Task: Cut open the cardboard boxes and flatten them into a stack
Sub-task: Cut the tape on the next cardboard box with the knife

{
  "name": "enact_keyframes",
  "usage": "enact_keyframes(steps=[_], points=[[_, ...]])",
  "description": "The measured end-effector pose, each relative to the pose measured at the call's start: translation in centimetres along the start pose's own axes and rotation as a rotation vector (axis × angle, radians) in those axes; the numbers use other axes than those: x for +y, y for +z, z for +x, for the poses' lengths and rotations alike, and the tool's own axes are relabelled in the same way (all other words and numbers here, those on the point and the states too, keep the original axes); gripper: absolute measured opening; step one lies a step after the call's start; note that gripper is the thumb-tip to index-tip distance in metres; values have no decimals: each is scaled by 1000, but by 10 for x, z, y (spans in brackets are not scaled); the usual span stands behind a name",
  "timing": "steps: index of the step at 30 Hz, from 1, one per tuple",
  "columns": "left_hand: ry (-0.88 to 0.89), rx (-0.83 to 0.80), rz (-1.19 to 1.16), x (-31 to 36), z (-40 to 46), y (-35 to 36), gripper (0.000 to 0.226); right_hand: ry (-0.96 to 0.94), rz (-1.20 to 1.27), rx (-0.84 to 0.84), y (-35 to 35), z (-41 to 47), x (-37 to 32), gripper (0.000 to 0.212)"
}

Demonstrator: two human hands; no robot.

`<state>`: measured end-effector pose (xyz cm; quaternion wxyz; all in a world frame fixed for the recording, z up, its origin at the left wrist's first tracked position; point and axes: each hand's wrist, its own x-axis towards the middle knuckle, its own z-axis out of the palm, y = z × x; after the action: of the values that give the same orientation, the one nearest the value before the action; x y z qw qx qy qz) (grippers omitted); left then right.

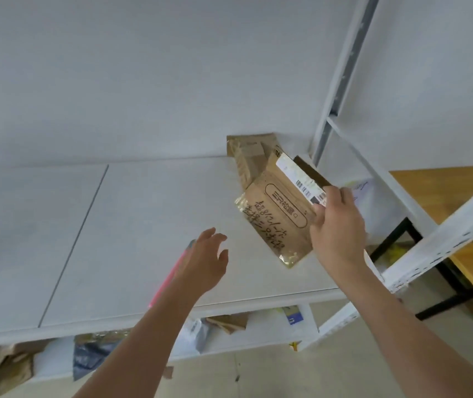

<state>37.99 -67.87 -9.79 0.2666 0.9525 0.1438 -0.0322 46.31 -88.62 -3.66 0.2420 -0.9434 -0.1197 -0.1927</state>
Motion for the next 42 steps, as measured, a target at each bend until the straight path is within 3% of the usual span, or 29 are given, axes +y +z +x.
enact_keyframes(steps=[3, 5, 7, 9, 12, 15, 19, 24, 27, 30, 32, 33, 37, 39, 42], points=[[-117, 44, -197, -23, -14, -25, 37, -18, 270, -25, -3, -15, -40, 17], [-275, 68, -512, -45, -25, -42, 36, 49, 533, -160, 2, -27, -68, 17], [-465, 87, -954, -72, -37, -61, 49, 280, 904, -347, 12, -38, -95, 17], [-589, 82, -1245, -104, -53, -78, 65, 588, 1193, -529, 31, -49, -118, 20], [-605, 54, -1455, -137, -77, -106, 70, 798, 1273, -695, 73, -71, -151, 20], [-577, 108, -1462, -161, -97, -135, 66, 748, 1150, -718, 111, -95, -190, 13], [-549, 177, -1343, -196, -117, -165, 41, 405, 848, -684, 144, -119, -238, 7], [-688, 289, -1152, -243, -114, -162, 49, 86, 587, -730, 176, -139, -263, 9], [-773, 279, -1027, -254, -106, -141, 57, -127, 248, -757, 191, -134, -247, 24], [-785, 293, -1037, -252, -91, -130, 56, -164, 30, -628, 185, -116, -216, 35], [-786, 309, -1043, -250, -81, -128, 56, -161, -228, -719, 174, -104, -194, 73], [-786, 313, -1048, -249, -77, -127, 55, -179, -347, -756, 169, -100, -185, 80], [-810, 301, -1084, -246, -74, -126, 47, -446, -404, -671, 171, -102, -166, 37], [-829, 271, -1134, -247, -73, -128, 46, -533, -415, -582, 177, -99, -161, 37], [-849, 181, -1214, -251, -71, -132, 48, -381, -281, -533, 178, -87, -161, 12]])
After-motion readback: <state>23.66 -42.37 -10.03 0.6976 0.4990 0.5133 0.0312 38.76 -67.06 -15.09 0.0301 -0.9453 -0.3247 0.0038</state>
